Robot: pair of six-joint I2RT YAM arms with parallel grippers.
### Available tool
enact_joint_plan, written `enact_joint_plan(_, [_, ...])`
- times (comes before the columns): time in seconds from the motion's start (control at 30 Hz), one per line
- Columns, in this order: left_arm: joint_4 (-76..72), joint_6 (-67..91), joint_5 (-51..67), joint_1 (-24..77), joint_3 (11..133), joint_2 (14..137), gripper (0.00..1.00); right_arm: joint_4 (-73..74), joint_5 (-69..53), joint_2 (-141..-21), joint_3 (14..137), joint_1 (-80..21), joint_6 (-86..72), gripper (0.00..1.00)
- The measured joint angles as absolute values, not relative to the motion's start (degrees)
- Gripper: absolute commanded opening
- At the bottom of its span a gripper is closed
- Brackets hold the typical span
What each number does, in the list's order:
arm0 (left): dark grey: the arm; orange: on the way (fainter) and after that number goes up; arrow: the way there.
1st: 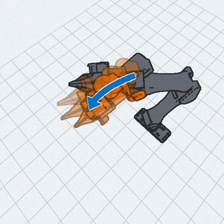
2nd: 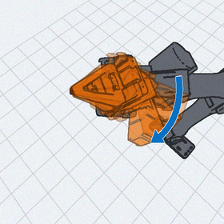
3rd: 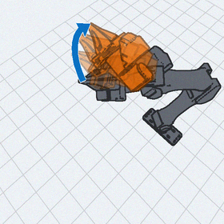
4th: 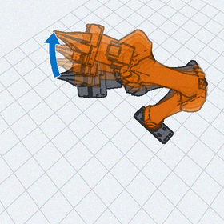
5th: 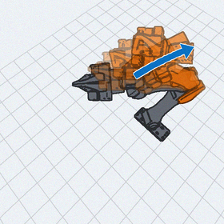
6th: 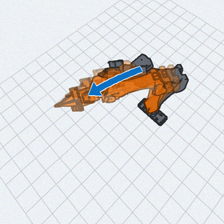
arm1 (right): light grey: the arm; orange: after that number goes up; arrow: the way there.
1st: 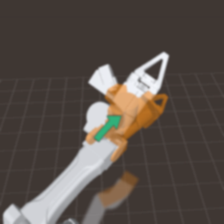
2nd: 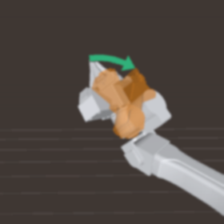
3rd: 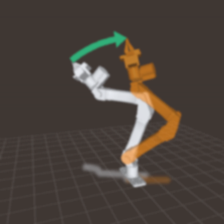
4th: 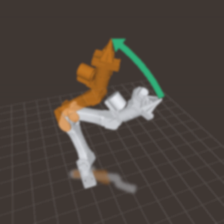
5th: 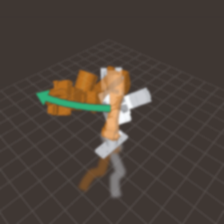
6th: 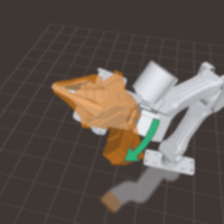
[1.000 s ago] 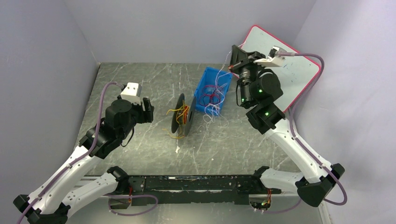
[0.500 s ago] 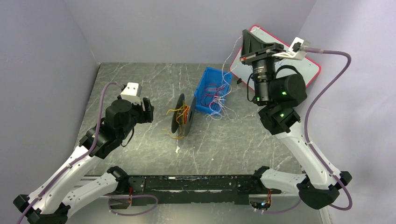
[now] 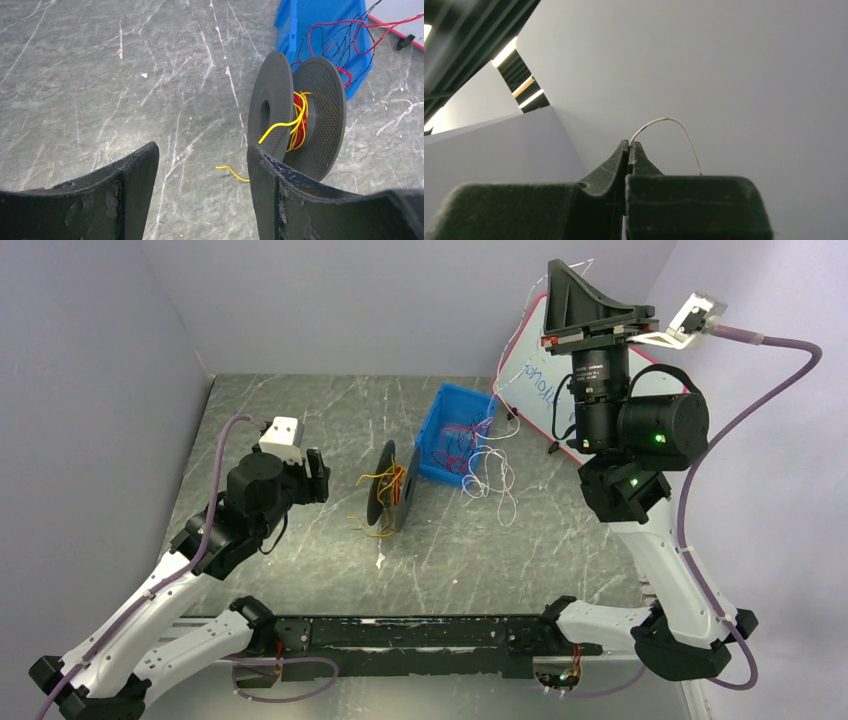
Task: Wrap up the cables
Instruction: Pick up the cable from the storage box, then place the cable in the storage box.
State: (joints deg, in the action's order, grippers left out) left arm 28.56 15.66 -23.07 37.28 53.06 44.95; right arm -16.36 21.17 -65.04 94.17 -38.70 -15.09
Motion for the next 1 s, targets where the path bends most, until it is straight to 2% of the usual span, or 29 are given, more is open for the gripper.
enact_joint_plan(0.37, [28.53,15.62,-22.81,37.26,53.06,44.95,0.7,-13.08,17.91,-70.87,102.08,-38.7,-14.52,0.0])
enact_joint_plan(0.6, [27.68,14.57,-16.86,37.21,53.63,45.89,0.7,-11.44,15.0,-70.98,103.24,-38.7,-14.66,0.0])
enact_joint_plan(1.0, [23.51,14.59,-4.38,37.19,67.48,58.43,0.72,-6.94,8.86,-72.05,105.58,-38.7,-14.26,0.0])
